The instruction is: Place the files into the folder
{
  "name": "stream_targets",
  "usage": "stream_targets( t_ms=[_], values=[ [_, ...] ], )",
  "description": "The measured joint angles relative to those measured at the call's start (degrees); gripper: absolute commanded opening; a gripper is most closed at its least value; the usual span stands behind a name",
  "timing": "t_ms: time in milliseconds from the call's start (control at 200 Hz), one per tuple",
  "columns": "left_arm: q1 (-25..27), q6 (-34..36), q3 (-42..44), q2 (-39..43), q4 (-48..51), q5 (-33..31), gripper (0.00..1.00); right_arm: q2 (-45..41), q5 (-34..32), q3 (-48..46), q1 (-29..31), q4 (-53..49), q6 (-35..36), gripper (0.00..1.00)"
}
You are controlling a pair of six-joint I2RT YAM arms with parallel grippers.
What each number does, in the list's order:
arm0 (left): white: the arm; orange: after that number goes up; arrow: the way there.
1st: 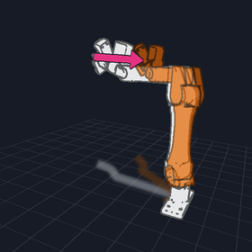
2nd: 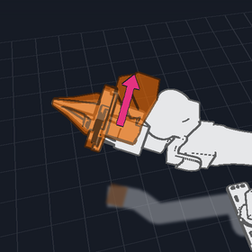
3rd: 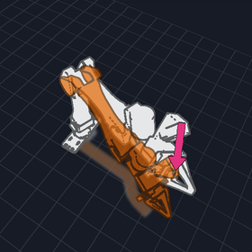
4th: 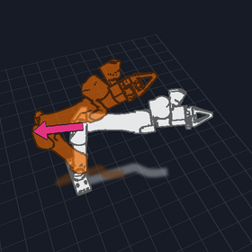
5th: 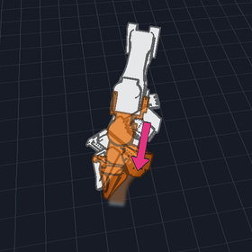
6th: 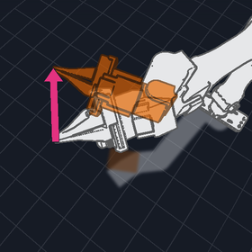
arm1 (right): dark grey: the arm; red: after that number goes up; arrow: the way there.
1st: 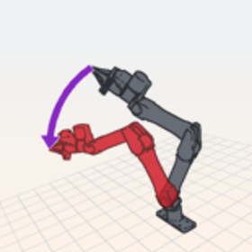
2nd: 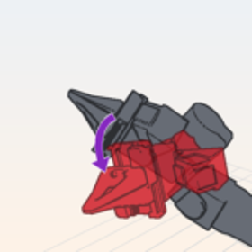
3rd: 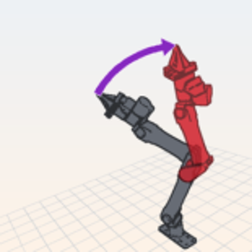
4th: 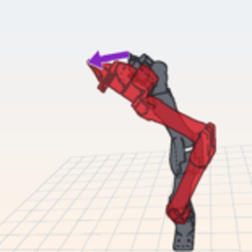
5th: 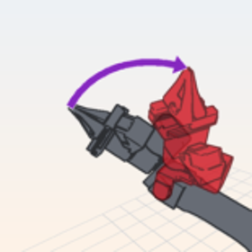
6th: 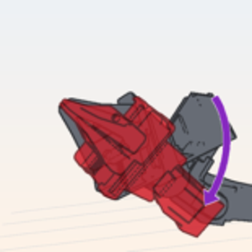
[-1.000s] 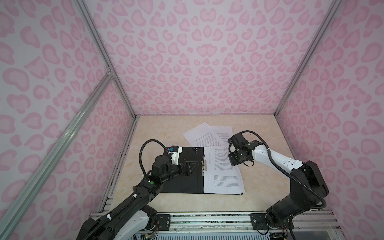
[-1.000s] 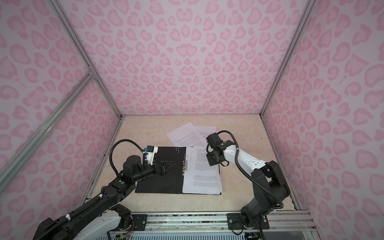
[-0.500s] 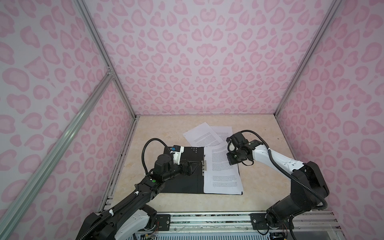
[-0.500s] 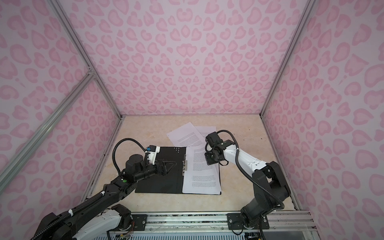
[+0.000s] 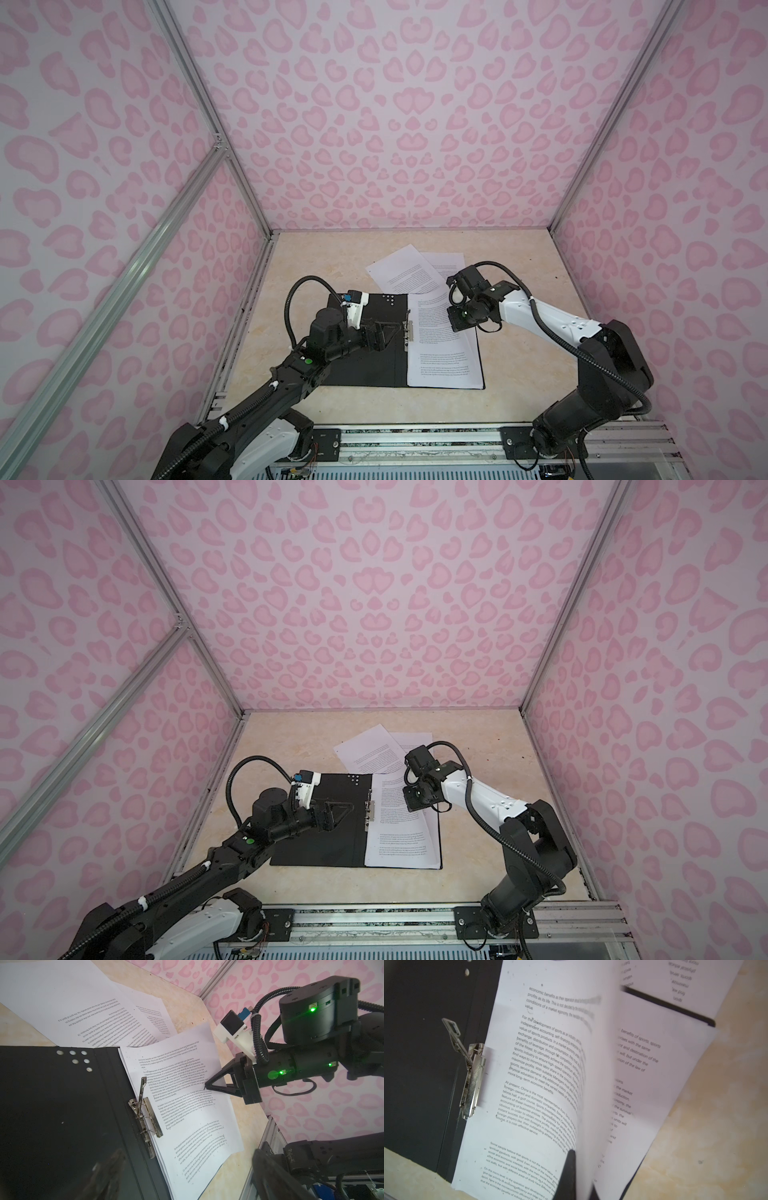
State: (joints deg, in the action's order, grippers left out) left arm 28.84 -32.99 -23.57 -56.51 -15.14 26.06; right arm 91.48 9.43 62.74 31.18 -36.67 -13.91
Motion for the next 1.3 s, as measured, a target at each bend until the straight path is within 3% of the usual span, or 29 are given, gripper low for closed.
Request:
stream_targets(
  t_ms=[715,1035,1300],
  values=[
    [0.1,0.0,-0.5,-1.0,0.1,-0.4,0.97,0.4,0.0,-0.7,0.2,0.9,-2.1,0.02],
    [0.2,0.0,-0.5,-1.3,0.1,-0.4,0.97,0.4,-0.3,-1.5,0.2,1.2,-2.9,0.35],
    [0.2,0.0,-0.7,-1.2,0.3,-0.4,0.97,0.5,-1.7,-1.6,0.2,1.7,-3.5,0.53]
  ],
)
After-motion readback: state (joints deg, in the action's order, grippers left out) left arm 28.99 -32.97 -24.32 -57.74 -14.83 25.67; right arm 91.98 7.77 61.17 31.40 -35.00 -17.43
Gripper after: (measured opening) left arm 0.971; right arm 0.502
